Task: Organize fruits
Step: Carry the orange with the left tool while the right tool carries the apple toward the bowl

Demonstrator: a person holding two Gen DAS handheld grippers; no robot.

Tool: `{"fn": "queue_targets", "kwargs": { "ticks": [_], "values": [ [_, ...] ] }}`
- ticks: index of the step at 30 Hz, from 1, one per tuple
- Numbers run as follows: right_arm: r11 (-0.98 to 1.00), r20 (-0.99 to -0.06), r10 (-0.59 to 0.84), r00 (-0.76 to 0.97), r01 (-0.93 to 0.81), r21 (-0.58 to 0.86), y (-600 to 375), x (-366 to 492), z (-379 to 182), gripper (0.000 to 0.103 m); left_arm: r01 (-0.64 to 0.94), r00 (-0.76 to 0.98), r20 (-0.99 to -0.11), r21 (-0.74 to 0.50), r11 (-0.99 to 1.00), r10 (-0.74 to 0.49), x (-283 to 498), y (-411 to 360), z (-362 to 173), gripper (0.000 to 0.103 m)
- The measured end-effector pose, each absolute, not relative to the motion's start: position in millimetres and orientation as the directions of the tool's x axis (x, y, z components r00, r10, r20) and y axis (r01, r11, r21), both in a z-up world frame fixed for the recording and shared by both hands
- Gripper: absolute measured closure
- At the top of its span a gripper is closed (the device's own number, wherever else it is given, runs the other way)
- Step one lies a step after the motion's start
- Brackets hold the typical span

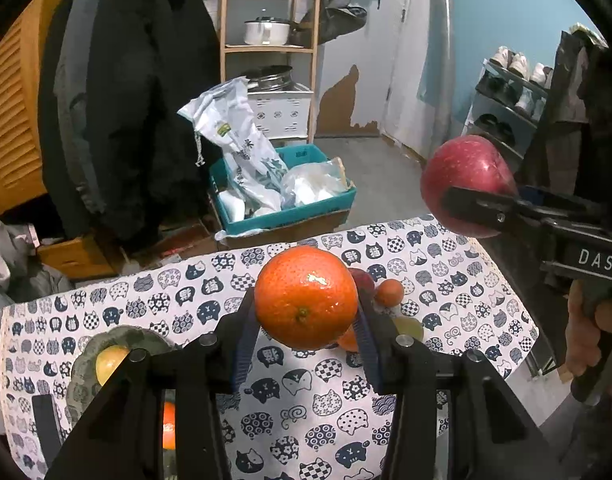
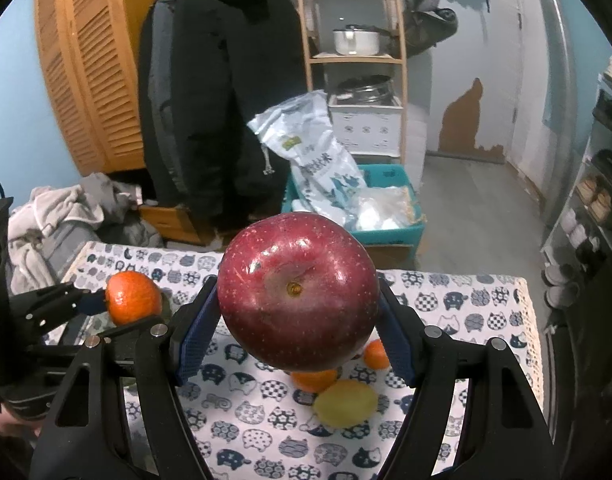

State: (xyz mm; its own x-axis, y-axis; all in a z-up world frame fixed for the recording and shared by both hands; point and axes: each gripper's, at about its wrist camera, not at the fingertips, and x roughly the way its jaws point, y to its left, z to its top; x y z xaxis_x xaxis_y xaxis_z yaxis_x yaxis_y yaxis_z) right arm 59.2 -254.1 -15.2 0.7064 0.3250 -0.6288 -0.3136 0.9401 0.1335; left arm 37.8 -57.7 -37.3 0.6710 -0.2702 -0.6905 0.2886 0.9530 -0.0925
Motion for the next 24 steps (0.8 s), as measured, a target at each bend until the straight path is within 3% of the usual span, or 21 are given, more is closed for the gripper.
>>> {"fn": "queue_targets", "kwargs": {
  "ticks": [24],
  "values": [
    [0.874,-0.664,0.426,0.614,-0.469,0.127,-139,69,-24,0.029,0.132,0.7,-0.686,-0.145,0.981,-0.196,16,45,-43,0.057]
  ]
}}
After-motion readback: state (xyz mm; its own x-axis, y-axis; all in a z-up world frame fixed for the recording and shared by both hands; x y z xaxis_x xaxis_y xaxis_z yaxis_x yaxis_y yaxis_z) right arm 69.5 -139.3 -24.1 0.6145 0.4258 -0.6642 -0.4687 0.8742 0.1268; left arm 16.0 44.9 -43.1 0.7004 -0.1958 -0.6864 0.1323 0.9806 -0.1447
